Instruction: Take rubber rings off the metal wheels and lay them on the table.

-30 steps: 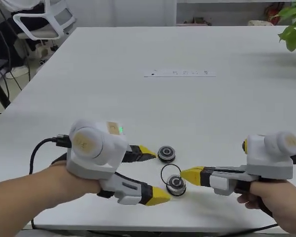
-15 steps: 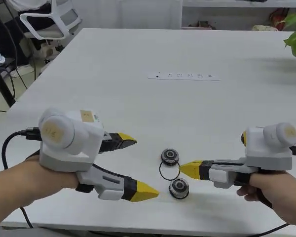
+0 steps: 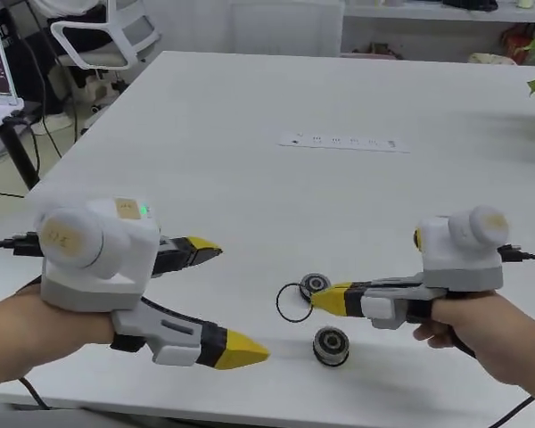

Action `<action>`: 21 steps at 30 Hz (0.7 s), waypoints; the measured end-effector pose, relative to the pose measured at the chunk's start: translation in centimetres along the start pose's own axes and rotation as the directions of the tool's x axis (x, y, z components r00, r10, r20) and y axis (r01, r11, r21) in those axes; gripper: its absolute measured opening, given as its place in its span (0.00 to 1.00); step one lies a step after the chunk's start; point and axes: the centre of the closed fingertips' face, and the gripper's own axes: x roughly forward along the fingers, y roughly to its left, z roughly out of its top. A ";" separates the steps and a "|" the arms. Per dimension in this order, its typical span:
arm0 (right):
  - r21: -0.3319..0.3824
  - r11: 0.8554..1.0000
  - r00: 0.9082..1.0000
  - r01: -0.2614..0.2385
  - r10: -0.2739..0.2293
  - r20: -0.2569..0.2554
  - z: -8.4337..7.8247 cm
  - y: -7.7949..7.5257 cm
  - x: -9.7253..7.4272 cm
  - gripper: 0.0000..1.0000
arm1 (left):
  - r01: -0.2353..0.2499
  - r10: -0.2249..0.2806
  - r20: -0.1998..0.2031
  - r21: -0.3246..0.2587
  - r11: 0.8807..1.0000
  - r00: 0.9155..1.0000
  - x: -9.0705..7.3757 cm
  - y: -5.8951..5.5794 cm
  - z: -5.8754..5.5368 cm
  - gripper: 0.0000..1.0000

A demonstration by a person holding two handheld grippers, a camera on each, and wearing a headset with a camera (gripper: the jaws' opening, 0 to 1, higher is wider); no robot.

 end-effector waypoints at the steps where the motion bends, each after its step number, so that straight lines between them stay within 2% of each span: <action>1: -0.002 1.000 1.000 -0.001 0.001 -0.005 0.0 0.0 0.1 0.00 | -0.003 0.003 0.000 0.001 1.000 1.000 -0.1 0.1 0.0 0.89; 9: -0.024 1.000 0.998 -0.007 0.005 -0.065 -0.9 0.3 2.0 0.00 | -0.025 0.025 0.007 -0.010 1.000 1.000 -0.8 0.4 -0.1 0.91; 16: -0.042 0.999 0.993 -0.005 0.000 -0.115 -1.7 0.3 3.0 0.00 | -0.041 0.041 0.004 -0.020 0.999 0.999 -1.1 0.6 -0.4 0.93; 21: -0.060 0.997 0.987 0.046 -0.055 -0.151 -2.3 -0.9 3.4 0.00 | -0.046 0.046 -0.003 -0.016 0.999 0.999 -1.1 0.6 -0.5 0.94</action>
